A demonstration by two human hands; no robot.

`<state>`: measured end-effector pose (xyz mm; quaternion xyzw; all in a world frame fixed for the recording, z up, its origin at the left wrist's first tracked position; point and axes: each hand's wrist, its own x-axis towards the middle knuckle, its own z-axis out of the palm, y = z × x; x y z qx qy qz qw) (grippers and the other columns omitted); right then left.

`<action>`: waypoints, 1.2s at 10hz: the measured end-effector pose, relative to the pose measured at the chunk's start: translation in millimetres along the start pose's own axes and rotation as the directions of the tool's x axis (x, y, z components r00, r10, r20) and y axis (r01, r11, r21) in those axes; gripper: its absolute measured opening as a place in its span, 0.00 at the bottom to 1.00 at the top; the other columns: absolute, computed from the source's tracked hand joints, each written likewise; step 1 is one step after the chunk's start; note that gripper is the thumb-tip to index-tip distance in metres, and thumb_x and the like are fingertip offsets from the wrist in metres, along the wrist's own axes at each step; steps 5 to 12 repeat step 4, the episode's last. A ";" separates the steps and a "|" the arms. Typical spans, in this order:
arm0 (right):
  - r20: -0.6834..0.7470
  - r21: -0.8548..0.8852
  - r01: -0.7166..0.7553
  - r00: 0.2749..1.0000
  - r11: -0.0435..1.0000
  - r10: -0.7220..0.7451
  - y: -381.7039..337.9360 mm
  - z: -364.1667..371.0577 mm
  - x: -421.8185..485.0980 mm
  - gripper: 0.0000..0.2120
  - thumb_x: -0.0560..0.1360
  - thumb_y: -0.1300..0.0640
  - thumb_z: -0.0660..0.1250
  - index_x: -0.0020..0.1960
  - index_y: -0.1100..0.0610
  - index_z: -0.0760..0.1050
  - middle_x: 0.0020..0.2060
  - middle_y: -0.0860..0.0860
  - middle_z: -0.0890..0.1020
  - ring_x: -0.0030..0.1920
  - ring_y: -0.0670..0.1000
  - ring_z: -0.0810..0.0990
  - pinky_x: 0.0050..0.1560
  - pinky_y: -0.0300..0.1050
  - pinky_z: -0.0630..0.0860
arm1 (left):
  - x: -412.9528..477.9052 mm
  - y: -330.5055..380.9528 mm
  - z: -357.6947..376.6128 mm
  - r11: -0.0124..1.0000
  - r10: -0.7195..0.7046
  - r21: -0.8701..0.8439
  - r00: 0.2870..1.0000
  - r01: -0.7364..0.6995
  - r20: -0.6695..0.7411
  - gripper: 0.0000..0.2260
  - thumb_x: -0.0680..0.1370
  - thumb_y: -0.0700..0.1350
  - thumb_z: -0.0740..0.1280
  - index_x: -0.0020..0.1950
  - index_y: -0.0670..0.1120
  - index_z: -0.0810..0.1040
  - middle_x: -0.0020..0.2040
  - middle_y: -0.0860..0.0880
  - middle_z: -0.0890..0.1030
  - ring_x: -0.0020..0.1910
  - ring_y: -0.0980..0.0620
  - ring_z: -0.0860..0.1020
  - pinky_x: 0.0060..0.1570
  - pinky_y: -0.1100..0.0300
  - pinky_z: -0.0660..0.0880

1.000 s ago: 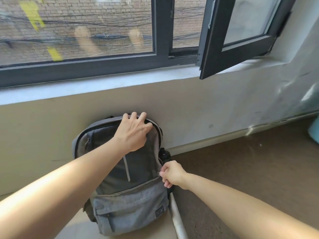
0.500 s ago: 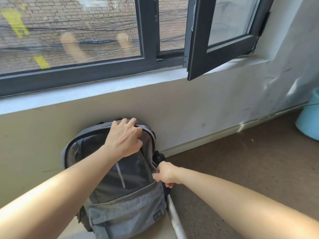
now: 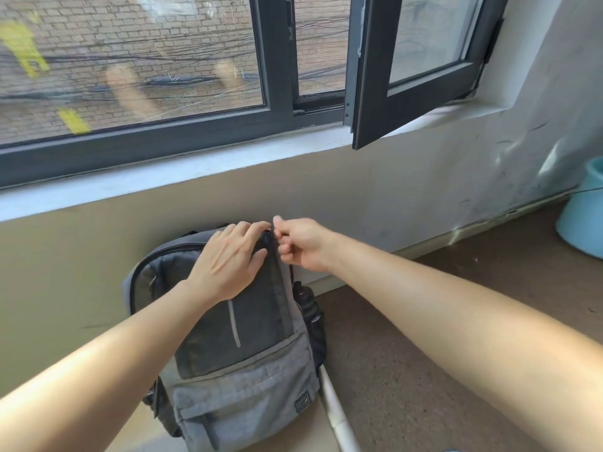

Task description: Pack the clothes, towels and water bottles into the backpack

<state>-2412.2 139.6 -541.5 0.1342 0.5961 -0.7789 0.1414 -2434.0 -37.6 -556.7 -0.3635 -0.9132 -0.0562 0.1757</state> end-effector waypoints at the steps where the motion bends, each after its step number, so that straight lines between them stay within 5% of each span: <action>1: 0.013 -0.028 0.010 1.000 1.000 -0.010 0.6 -5.6 0.5 0.20 0.86 0.49 0.56 0.36 0.54 0.67 0.23 0.47 0.64 0.26 0.46 0.63 0.30 0.39 0.59 | -2.3 -3.7 0.9 1.000 -0.016 -0.004 1.000 0.016 0.016 0.24 0.78 0.46 0.69 0.73 0.47 0.70 0.59 0.43 0.80 0.55 0.39 0.78 0.53 0.44 0.76; 3: -0.105 -0.448 -0.028 0.994 0.894 -0.022 11.0 -27.4 -6.8 0.23 0.86 0.45 0.54 0.41 0.58 0.75 0.30 0.52 0.76 0.29 0.50 0.74 0.30 0.41 0.67 | -13.5 -7.2 -9.3 0.997 -0.024 0.072 0.999 0.021 0.040 0.27 0.77 0.48 0.68 0.76 0.50 0.68 0.67 0.47 0.78 0.62 0.42 0.77 0.59 0.46 0.74; 4: -0.160 -0.739 -0.089 0.986 0.667 -0.046 11.3 -50.6 -20.5 0.24 0.85 0.44 0.52 0.48 0.60 0.79 0.37 0.55 0.81 0.34 0.52 0.77 0.34 0.42 0.72 | -18.6 -9.3 -23.4 0.995 -0.038 0.098 0.997 0.032 0.063 0.26 0.78 0.50 0.67 0.76 0.52 0.68 0.69 0.49 0.76 0.63 0.44 0.76 0.60 0.47 0.73; 12: -0.160 -0.739 -0.089 0.986 0.667 -0.046 11.3 -50.6 -20.5 0.24 0.85 0.44 0.52 0.48 0.60 0.79 0.37 0.55 0.81 0.34 0.52 0.77 0.34 0.42 0.72 | -18.6 -9.3 -23.4 0.995 -0.038 0.098 0.997 0.032 0.063 0.26 0.78 0.50 0.67 0.76 0.52 0.68 0.69 0.49 0.76 0.63 0.44 0.76 0.60 0.47 0.73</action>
